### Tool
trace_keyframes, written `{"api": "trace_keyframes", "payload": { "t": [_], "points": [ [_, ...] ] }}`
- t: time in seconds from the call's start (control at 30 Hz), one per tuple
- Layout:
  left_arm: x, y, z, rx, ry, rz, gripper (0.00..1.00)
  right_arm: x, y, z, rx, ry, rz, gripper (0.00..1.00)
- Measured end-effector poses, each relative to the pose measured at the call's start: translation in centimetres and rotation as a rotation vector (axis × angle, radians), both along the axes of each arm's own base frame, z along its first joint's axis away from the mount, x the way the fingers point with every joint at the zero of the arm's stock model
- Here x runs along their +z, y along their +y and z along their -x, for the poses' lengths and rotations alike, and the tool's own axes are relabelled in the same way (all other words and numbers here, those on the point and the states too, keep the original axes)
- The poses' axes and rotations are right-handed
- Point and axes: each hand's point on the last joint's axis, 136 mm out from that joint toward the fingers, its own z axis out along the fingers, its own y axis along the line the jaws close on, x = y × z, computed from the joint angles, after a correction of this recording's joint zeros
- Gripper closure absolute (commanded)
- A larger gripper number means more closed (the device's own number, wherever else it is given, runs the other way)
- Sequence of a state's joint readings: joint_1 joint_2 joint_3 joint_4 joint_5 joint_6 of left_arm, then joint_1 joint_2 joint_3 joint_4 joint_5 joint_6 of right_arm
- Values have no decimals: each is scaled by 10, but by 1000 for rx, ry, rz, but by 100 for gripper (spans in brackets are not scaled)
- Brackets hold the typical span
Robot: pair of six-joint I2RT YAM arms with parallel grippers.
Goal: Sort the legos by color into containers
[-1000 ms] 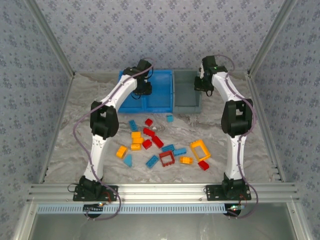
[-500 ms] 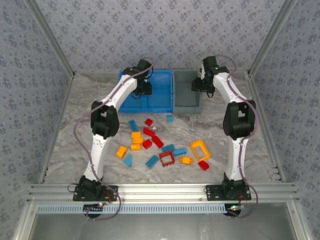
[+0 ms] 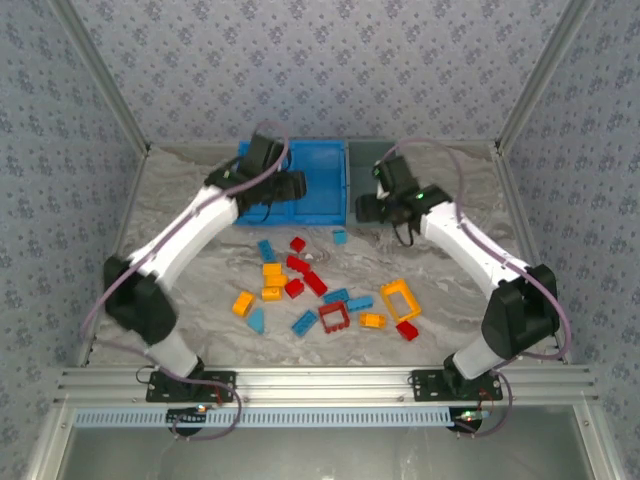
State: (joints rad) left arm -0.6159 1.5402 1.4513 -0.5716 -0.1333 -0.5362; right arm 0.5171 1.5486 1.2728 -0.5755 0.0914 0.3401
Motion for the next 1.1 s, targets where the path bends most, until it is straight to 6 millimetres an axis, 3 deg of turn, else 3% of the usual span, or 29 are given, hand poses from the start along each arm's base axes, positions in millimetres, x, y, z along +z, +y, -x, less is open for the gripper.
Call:
{"api": "trace_keyframes", "payload": {
  "t": [0.07,0.13,0.23,0.33,0.43,0.6,0.87,1.1],
  "points": [
    [6,-11,47,-66,-75,42,24,-26,15,14,28,45,18,27],
    [-3,-17,90,-117,-128,69,24,-47,27,17,38,72,34,27],
    [-34,-10,134,-139,-148,69,24,-69,42,11,37,75,44,26],
    [-66,4,157,-122,-139,32,24,-91,50,6,31,87,61,26],
    [-72,14,164,-94,-160,32,24,-114,52,2,19,112,89,28],
    [-53,23,162,-47,-214,80,24,-138,54,-6,8,131,120,34],
    [-52,24,161,-37,-221,78,25,-140,66,-27,3,88,108,46],
    [-53,25,161,-36,-217,75,25,-145,69,-37,-13,72,108,67]
  ]
}}
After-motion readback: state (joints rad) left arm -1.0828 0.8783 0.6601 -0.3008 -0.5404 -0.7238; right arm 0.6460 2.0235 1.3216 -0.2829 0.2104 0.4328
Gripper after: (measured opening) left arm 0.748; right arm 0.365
